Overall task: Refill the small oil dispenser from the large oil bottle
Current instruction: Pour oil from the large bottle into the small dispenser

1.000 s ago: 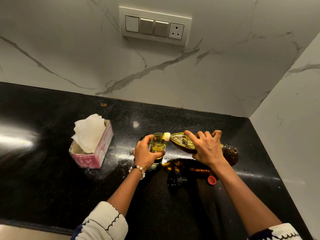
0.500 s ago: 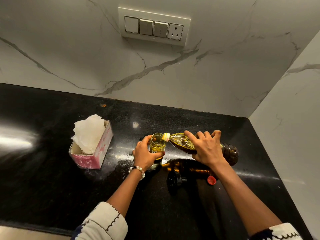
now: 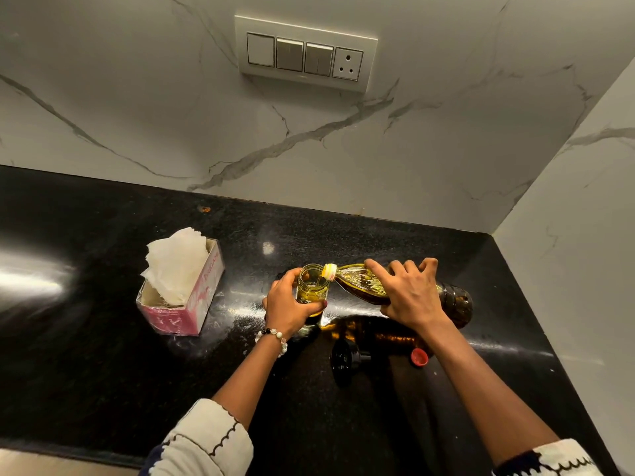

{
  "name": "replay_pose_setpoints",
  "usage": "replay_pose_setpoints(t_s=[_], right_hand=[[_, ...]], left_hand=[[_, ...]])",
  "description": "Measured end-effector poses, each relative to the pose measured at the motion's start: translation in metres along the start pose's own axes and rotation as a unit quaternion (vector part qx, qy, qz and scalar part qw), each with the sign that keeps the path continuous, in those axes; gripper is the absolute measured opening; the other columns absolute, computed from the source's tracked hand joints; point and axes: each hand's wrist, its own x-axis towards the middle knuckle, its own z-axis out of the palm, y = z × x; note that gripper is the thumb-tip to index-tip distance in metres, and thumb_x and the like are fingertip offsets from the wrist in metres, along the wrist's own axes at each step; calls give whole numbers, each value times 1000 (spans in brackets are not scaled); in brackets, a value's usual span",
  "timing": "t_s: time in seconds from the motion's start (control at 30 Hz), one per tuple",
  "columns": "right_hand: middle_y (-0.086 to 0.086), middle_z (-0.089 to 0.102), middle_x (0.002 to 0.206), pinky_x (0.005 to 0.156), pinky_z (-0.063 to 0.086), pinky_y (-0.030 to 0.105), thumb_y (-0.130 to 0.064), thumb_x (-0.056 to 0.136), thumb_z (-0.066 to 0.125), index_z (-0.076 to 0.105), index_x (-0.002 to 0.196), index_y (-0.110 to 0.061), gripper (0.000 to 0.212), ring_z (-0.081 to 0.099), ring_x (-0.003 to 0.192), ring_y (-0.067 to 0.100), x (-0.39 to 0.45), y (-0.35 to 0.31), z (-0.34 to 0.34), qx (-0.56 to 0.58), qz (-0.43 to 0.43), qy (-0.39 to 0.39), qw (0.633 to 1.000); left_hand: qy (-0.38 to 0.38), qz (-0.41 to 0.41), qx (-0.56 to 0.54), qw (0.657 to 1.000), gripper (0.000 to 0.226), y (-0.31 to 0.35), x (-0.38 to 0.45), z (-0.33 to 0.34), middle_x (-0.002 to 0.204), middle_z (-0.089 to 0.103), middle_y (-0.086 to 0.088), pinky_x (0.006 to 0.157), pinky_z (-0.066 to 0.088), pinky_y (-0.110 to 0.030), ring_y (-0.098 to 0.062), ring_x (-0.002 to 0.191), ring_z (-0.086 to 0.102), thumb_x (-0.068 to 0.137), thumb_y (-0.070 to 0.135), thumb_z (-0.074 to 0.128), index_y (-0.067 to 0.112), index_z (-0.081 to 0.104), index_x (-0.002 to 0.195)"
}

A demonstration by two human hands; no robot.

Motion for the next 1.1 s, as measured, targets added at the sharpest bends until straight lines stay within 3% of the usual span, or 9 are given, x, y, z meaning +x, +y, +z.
replay_pose_setpoints(t_s=[1.1], right_hand=[[9, 66, 90, 73, 31, 42, -42, 45, 88, 43, 136, -28, 103, 62, 76, 28, 0, 0, -2, -9, 6, -1, 1000]], left_hand=[[5, 7, 1, 1000, 70, -2, 0, 1, 103, 58, 13, 91, 44, -47, -16, 104, 52, 58, 41, 87, 29, 56, 120]])
